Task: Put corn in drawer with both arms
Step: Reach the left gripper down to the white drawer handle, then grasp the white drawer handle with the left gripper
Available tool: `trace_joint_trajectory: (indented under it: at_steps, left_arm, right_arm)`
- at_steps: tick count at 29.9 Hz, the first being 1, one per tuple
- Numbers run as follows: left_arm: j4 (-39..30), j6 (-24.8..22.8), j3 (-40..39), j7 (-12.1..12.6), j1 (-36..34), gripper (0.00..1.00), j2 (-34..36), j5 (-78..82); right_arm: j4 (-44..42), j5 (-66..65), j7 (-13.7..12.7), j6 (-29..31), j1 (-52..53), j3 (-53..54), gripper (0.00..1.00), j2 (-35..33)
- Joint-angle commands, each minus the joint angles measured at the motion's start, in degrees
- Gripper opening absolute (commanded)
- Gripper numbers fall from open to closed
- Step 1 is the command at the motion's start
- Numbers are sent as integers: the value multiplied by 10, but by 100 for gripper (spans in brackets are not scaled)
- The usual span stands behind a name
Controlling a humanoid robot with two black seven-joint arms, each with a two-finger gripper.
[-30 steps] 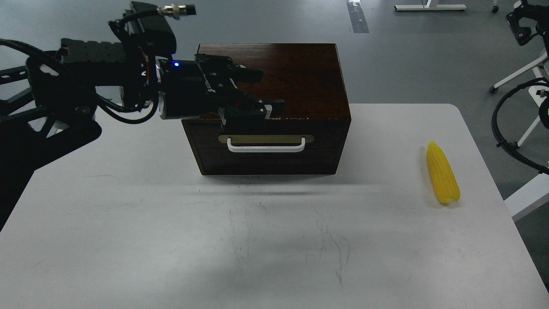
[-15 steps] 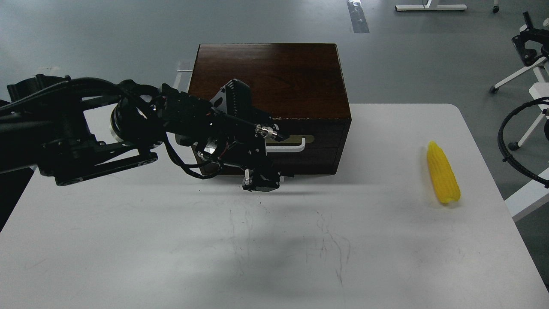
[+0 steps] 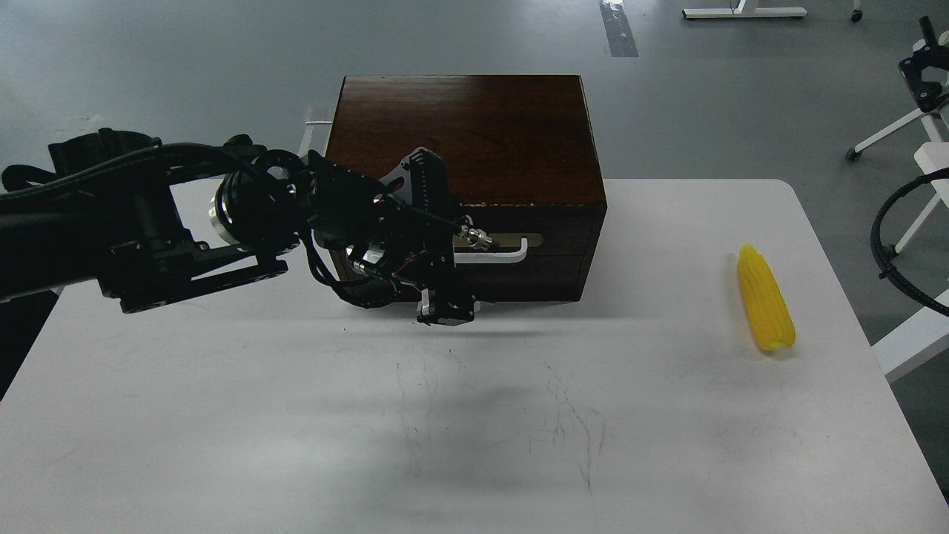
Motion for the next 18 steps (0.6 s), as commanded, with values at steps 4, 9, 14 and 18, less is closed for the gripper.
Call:
trace_joint_trajectory:
  at_steps: [4, 9, 14, 18]
  left_arm:
    - [13, -1, 2, -1, 6, 83, 1, 0]
    - [26, -3, 2, -7, 5, 83, 1, -1]
    - [26, -3, 13, -9, 6, 83, 1, -1]
    - [27, -4, 18, -9, 6, 83, 2, 0]
  right_arm:
    - [0, 0, 0, 0, 2, 1, 100, -2]
    - [0, 0, 0, 0, 4, 4, 100, -2]
    - [0, 0, 0, 0, 5, 4, 100, -2]
    - [0, 0, 0, 0, 5, 6, 100, -2]
